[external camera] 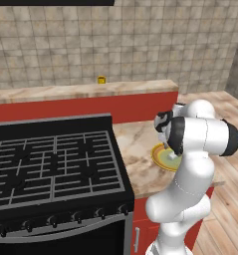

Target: Pick up the marshmallow and place it in the cup of hot chocolate on the dining counter.

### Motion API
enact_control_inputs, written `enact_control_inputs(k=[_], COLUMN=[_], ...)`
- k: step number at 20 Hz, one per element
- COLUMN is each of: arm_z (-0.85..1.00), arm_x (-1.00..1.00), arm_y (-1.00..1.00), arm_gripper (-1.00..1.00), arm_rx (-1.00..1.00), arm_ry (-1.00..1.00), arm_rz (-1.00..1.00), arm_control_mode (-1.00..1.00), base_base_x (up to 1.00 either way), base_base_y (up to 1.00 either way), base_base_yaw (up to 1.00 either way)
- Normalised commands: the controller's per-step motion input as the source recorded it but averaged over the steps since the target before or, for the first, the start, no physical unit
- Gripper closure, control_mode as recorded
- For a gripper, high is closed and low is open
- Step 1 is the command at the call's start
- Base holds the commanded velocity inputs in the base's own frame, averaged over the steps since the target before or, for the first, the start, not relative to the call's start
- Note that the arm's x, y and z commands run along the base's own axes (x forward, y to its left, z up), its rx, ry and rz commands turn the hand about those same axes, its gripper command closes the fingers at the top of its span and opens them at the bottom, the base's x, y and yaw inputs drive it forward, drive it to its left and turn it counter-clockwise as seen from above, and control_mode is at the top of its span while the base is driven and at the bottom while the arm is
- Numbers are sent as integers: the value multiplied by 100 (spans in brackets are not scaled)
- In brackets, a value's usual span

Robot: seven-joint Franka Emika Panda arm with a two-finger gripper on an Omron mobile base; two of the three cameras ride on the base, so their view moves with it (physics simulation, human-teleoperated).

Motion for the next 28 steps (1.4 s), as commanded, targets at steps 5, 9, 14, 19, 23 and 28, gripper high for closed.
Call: enact_control_inputs(k=[5, 9, 14, 19, 23, 28], arm_z=[-16, -23, -22, -23, -30, -65], arm_x=[0, 0, 0, 0, -4, -41], arm_y=[-1, 0, -5, -4, -1, -5], arm_gripper=[-100, -100, -100, -100, 100, 100], arm_rx=[0, 0, 0, 0, 0, 0], arm_ry=[0, 0, 0, 0, 0, -1], arm_rz=[0, 0, 0, 0, 0, 0], arm_control_mode=[-100, -100, -100, -100, -100, -100], base_base_x=[0, 0, 0, 0, 0, 0], base_base_y=[0, 0, 0, 0, 0, 0], base_base_yaw=[0, 0, 0, 0, 0, 0])
